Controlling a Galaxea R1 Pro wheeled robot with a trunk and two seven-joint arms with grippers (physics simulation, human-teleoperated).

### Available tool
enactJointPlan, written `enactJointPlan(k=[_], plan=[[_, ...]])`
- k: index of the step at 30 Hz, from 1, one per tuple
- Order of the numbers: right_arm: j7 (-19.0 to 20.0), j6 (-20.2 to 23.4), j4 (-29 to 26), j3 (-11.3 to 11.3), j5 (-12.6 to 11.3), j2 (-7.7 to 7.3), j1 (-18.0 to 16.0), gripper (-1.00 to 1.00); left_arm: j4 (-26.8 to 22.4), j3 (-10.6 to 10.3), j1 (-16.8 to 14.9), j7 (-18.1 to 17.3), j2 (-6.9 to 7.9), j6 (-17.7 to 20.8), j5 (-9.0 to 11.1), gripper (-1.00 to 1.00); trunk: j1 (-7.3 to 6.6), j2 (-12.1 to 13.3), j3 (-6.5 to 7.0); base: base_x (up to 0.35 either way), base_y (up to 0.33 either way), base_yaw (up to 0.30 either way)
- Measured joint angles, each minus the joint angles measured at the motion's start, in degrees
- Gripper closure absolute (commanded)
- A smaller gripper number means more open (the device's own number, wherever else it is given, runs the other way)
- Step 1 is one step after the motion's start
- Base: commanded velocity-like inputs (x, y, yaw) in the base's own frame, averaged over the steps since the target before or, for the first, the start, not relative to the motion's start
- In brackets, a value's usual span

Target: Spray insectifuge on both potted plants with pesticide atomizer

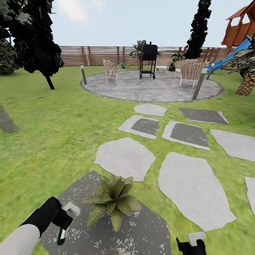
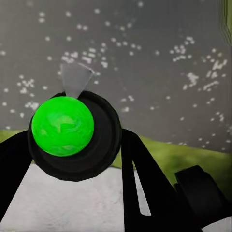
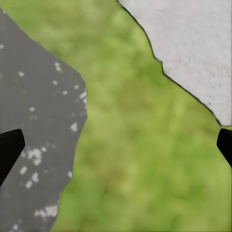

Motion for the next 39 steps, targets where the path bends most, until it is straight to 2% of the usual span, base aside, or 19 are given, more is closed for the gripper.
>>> enactJointPlan(k=[6, 14, 20, 26, 34, 39], plan=[[0.0, 0.05, -0.01, 0.01, -0.03, 0.0, 0.0, -1.0, -0.36, -0.05, 0.01, 1.12, -0.5, -0.05, -0.21, 1.0, 0.01, 0.0, 0.0, -0.064, -0.248, 0.23], [0.0, 0.06, 0.06, 0.01, -0.03, 0.0, 0.03, -1.0, -0.45, -0.16, 0.0, 1.38, -0.72, -0.08, -0.28, 1.0, 0.0, 0.0, 0.0, -0.041, -0.274, 0.025], [0.0, 0.06, 0.08, 0.02, -0.03, 0.15, 0.02, -1.0, -0.45, -0.23, 0.02, 3.49, -0.85, 0.03, 0.09, 1.0, 0.0, 0.0, 0.0, -0.003, -0.279, 0.204], [0.0, 0.06, 0.08, 0.01, -0.03, 0.18, 0.01, -1.0, -0.54, -0.21, 0.02, 3.65, -0.88, 0.04, -0.04, 1.0, 0.02, 0.0, 0.0, -0.15, -0.252, 0.272], [0.0, 0.06, 0.08, 0.02, -0.03, 0.18, 0.01, -1.0, -0.53, -0.23, 0.02, 3.66, -1.01, 0.11, 0.23, 1.0, -0.01, 0.0, 0.0, 0.011, -0.291, 0.272], [0.0, 0.06, -0.01, 0.0, -0.04, 0.05, 0.0, -1.0, -0.53, -0.23, 0.0, 3.7, -1.78, 0.11, 0.1, 1.0, 0.0, 0.0, 0.0, 0.063, -0.309, 0.068]])
